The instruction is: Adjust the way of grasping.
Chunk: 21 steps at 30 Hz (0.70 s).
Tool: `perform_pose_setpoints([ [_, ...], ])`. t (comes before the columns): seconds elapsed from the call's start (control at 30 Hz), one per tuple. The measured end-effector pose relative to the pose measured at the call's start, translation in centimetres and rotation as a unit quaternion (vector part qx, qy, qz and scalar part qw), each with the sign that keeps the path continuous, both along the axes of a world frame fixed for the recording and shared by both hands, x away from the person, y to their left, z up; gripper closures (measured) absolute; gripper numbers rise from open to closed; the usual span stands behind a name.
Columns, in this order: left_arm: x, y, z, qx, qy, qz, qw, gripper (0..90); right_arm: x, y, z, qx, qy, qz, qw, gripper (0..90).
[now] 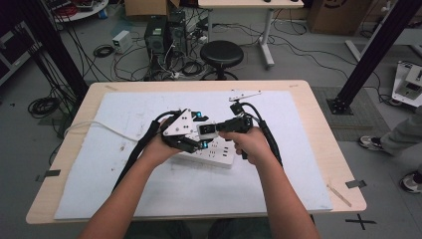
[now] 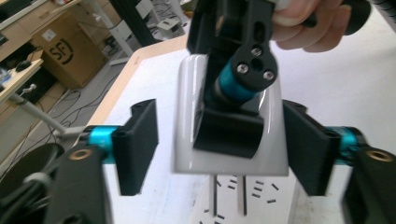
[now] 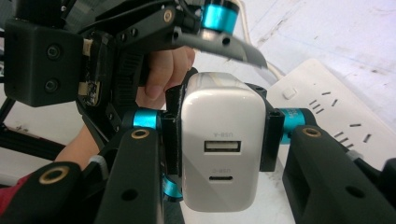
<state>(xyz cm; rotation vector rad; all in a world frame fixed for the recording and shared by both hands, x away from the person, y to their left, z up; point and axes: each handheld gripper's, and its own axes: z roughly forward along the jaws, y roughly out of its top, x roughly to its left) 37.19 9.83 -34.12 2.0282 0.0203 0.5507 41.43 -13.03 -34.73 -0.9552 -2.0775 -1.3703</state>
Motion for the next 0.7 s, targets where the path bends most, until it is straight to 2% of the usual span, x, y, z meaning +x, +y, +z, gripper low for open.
perform_pose_setpoints([
  [0.1,0.2,0.5,-0.1,-0.007,0.009,0.011,0.9999,23.8,0.0,-0.5,0.1,-0.006,-0.004,-0.013,0.9999,63.1],
  [0.17,0.2,0.7,-0.1,-0.008,0.016,0.017,0.9997,23.5,0.1,-0.8,0.2,-0.003,-0.010,-0.018,0.9998,63.1],
  [0.23,0.4,1.0,-0.1,-0.004,0.020,0.027,0.9994,22.2,0.0,-1.0,0.4,-0.011,-0.014,-0.027,0.9995,63.1],
  [0.3,0.5,1.3,0.0,-0.010,0.029,0.030,0.9991,20.6,0.0,-1.2,0.5,-0.017,-0.019,-0.030,0.9992,63.1],
  [0.37,0.6,1.6,0.2,-0.010,0.031,0.043,0.9985,20.7,0.0,-1.3,0.6,-0.023,-0.027,-0.033,0.9988,63.1],
  [0.47,0.8,2.1,0.3,-0.016,0.038,0.047,0.9980,20.5,-0.1,-1.5,0.7,-0.027,-0.036,-0.036,0.9984,63.2],
  [0.53,1.0,2.7,0.5,-0.015,0.047,0.060,0.9970,19.1,-0.2,-2.0,1.0,-0.036,-0.047,-0.047,0.9972,63.1],
  [0.6,1.0,2.9,0.6,-0.014,0.049,0.063,0.9967,19.1,-0.2,-2.1,1.1,-0.038,-0.052,-0.048,0.9968,63.1],
  [0.7,1.1,3.6,0.8,-0.009,0.062,0.075,0.9952,18.5,-0.3,-2.7,1.4,-0.045,-0.071,-0.056,0.9949,63.1],
])
